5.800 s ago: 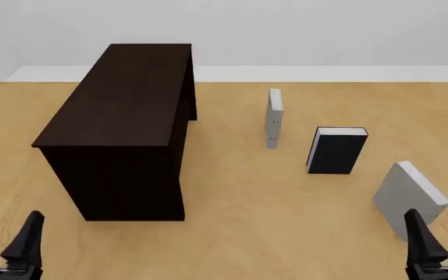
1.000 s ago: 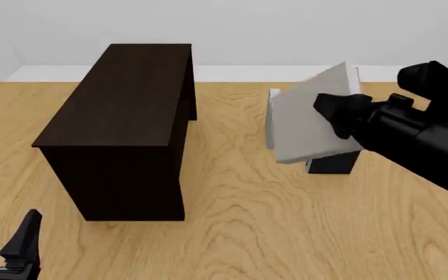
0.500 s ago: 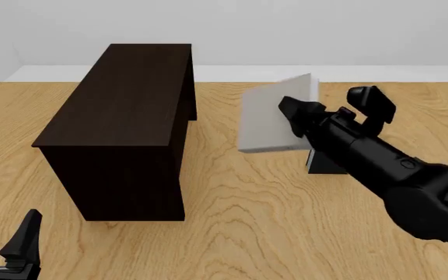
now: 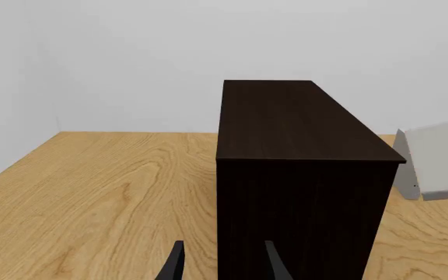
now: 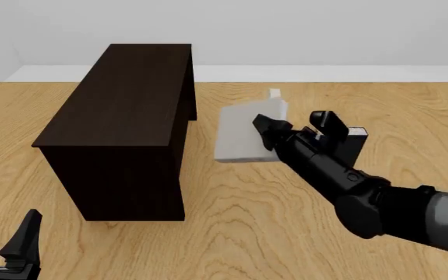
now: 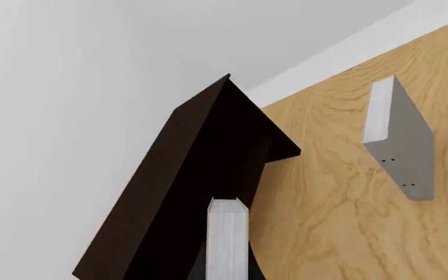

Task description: Pick up the book on the right and place it under the cabinet shelf.

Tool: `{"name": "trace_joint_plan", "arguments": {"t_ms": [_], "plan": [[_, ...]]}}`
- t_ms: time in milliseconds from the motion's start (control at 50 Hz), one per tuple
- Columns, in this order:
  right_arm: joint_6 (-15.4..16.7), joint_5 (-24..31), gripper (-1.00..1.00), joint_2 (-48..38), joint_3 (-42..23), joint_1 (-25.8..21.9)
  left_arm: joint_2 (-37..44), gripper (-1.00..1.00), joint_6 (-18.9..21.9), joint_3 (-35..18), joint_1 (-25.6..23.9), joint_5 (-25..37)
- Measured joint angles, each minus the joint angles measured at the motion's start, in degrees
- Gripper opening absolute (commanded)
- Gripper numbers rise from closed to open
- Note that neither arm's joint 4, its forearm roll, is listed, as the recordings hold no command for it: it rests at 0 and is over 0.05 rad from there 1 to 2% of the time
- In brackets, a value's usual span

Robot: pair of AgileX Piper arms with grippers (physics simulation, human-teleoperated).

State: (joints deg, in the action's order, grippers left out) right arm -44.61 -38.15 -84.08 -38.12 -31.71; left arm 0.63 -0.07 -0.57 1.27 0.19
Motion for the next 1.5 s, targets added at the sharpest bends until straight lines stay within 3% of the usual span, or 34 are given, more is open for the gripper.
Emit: {"name": "trace_joint_plan", "arguments": {"t_ms": [960,1500], "plan": [[-8.81,-22.04,-1.0,-25.73,-2.3,-1.18,-0.01,1.0,0.0,0.0,0.0,0.02],[-12.84,-27.96,-1.0,-38.7,-7.87,-0.02,-0.01,1.0,0.0,0.0,0.0,0.02]]}}
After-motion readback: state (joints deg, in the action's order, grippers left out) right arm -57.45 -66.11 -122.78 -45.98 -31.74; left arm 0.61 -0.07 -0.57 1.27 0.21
